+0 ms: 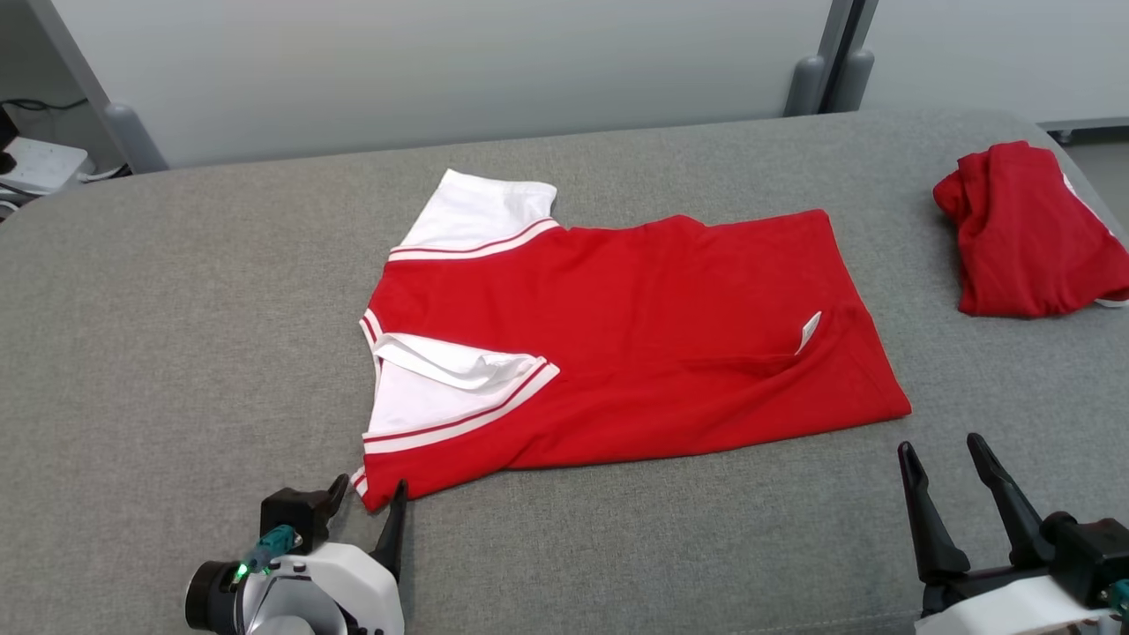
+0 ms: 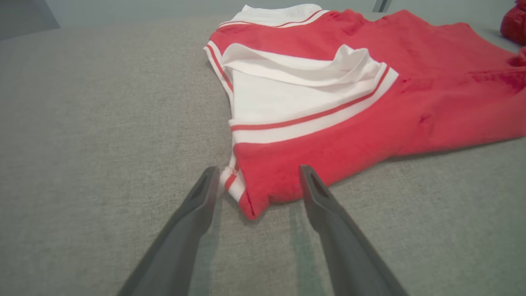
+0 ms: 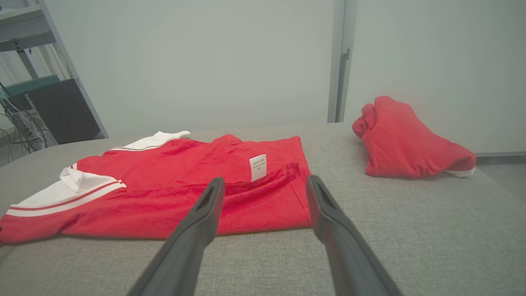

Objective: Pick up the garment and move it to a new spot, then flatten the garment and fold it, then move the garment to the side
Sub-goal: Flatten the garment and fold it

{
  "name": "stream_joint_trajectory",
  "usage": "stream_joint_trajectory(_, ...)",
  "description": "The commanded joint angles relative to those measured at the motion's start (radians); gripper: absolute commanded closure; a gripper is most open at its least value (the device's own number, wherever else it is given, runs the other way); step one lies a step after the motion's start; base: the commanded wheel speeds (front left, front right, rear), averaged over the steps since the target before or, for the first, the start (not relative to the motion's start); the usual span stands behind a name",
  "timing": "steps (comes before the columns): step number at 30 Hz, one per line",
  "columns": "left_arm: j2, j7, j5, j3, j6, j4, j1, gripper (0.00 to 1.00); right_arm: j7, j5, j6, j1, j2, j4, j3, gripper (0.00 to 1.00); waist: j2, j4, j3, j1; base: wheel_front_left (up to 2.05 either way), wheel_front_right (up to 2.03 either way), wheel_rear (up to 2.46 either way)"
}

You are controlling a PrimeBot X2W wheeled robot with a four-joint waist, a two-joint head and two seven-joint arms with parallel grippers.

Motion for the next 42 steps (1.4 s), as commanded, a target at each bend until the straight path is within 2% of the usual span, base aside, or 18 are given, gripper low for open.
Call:
stream_joint_trajectory(1,0.017,-0.01,0.006,0.034,-0.001,0.01,-0.054,0.0,-0.013,-0.007,0.003,-0.037,-0.011,-0.022,0.019,0.0,0.0,-0.005,0.013,0.0,0.0,0.0,0.0)
stream_joint_trajectory(6,0.013,-0.01,0.005,0.028,-0.012,0.089,-0.098,0.0,-0.013,-0.014,0.003,-0.054,-0.008,-0.014,0.015,0.0,0.0,-0.004,0.034,0.0,0.0,0.0,0.0)
stream_joint_trajectory(7,0.013,-0.01,0.007,0.026,-0.015,0.093,-0.105,0.06,-0.013,-0.015,0.003,-0.058,-0.007,-0.012,0.015,0.0,0.0,-0.002,0.037,0.0,0.0,0.0,0.0)
stream_joint_trajectory(8,0.013,-0.01,0.009,0.023,-0.019,0.097,-0.11,0.58,-0.013,-0.015,0.003,-0.064,-0.006,-0.01,0.015,0.0,0.0,-0.001,0.043,0.0,0.0,0.0,0.0)
stream_joint_trajectory(9,0.013,-0.01,0.011,0.021,-0.023,0.1,-0.115,0.88,-0.013,-0.016,0.003,-0.069,-0.006,-0.007,0.018,0.0,0.0,0.001,0.046,0.0,0.0,0.0,0.0)
stream_joint_trajectory(10,0.013,-0.01,0.014,0.017,-0.027,0.102,-0.119,1.0,-0.013,-0.016,0.003,-0.074,-0.006,-0.006,0.018,0.0,0.0,0.004,0.051,0.0,0.0,0.0,0.0)
stream_joint_trajectory(15,0.015,-0.01,0.018,0.007,-0.05,0.105,-0.131,1.0,-0.013,-0.018,0.003,-0.102,-0.005,0.057,0.0,0.0,0.0,0.015,0.068,0.0,0.0,0.0,0.0)
stream_joint_trajectory(21,0.033,-0.01,0.019,0.001,-0.065,0.077,-0.133,1.0,-0.013,0.005,0.003,-0.229,0.014,0.313,-0.074,0.0,0.0,0.034,0.092,0.0,0.0,0.0,0.0)
stream_joint_trajectory(31,0.05,-0.01,0.028,-0.02,-0.074,0.034,-0.142,1.0,-0.013,0.055,0.003,-0.438,-0.007,0.657,-0.051,0.0,0.0,0.07,0.123,0.0,0.0,0.0,0.0)
stream_joint_trajectory(33,0.053,-0.01,0.029,-0.026,-0.076,0.028,-0.144,1.0,-0.013,0.069,0.003,-0.477,-0.009,0.711,-0.039,0.03,0.0,0.073,0.129,0.0,0.0,0.0,0.0)
stream_joint_trajectory(34,0.055,-0.01,0.03,-0.028,-0.076,0.026,-0.145,1.0,-0.013,0.077,0.003,-0.495,-0.01,0.735,-0.032,0.09,0.0,0.075,0.133,0.0,0.0,0.0,0.0)
stream_joint_trajectory(35,0.055,-0.01,0.03,-0.028,-0.076,0.026,-0.145,1.0,-0.013,0.077,0.003,-0.495,-0.01,0.735,-0.032,0.09,0.0,0.075,0.133,0.0,0.0,0.0,0.0)
stream_joint_trajectory(38,0.059,-0.01,0.031,-0.035,-0.078,0.017,-0.148,1.0,-0.013,0.096,0.003,-0.543,-0.012,0.802,0.0,0.27,0.0,0.078,0.143,0.0,0.0,0.0,0.0)
stream_joint_trajectory(40,0.063,-0.01,0.031,-0.039,-0.079,0.011,-0.15,1.0,-0.013,0.107,0.003,-0.57,-0.013,0.839,0.021,0.53,0.0,0.08,0.15,0.0,0.0,0.0,0.0)
stream_joint_trajectory(42,0.065,-0.01,0.031,-0.042,-0.079,0.008,-0.153,1.0,-0.012,0.114,0.003,-0.592,-0.018,0.875,0.039,0.86,0.0,0.084,0.154,0.0,0.0,0.0,0.0)
